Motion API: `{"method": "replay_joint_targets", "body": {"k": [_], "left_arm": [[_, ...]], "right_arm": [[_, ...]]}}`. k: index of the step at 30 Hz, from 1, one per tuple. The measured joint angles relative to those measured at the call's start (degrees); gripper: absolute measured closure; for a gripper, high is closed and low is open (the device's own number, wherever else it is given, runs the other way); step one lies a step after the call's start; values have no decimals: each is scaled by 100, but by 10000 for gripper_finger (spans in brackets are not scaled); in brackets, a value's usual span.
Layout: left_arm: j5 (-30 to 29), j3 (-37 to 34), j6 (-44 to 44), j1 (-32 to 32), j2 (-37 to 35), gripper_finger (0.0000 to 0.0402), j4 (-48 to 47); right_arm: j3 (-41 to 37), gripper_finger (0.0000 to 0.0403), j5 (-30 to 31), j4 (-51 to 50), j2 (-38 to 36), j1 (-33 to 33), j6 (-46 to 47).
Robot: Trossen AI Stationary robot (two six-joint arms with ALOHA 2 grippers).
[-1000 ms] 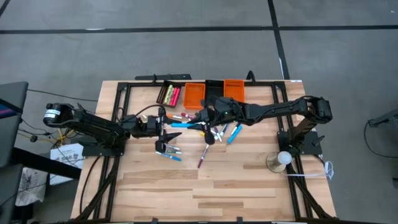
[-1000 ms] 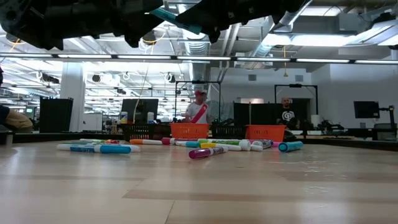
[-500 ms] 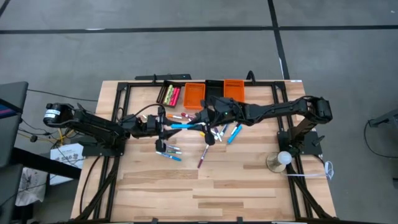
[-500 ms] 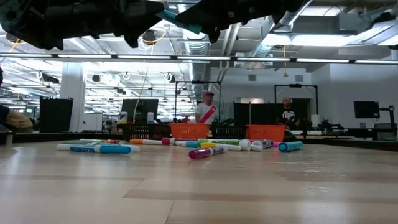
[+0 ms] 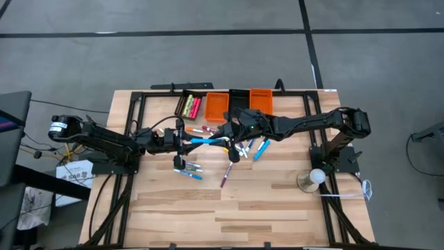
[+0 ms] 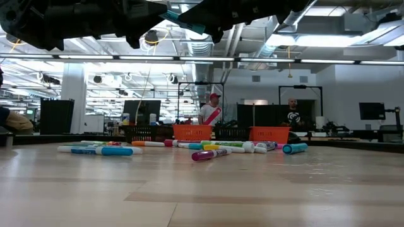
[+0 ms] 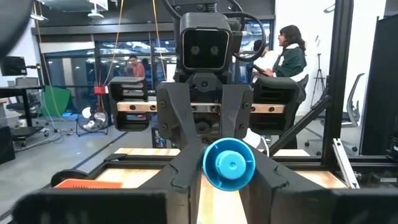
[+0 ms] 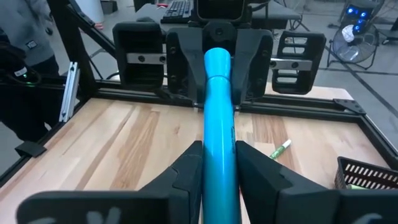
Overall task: Pick & Place Markers
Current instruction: Put the left big blue highlighter pen into the left black basket
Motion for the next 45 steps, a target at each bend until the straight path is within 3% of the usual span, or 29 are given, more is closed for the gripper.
{"method": "replay_joint_targets", "body": {"k": [5, 10, 21, 28, 38, 41, 45], "left_arm": [[-74, 0, 2, 0, 2, 334, -3], [-129, 0, -3, 0, 2, 321, -8], [-321, 0, 91, 2, 2, 321, -65], [-639, 0, 293, -2, 2, 324, -212], [-1703, 2, 752, -17, 2, 320, -710], [-3054, -8, 756, 39, 2, 322, -735], [-4226, -7, 952, 125, 2, 322, -828]], "right_arm": [[0, 321, 8, -19, 0, 0, 1], [0, 311, 13, -34, 2, 0, -108], [0, 202, -6, -356, 1, 0, -429], [-1, 170, 36, -411, -27, -15, -437], [-2, 168, 134, -770, -566, -125, -450], [2, 168, -65, -938, -749, -84, -435], [-2, 168, -67, -1220, -930, -46, -437]]}}
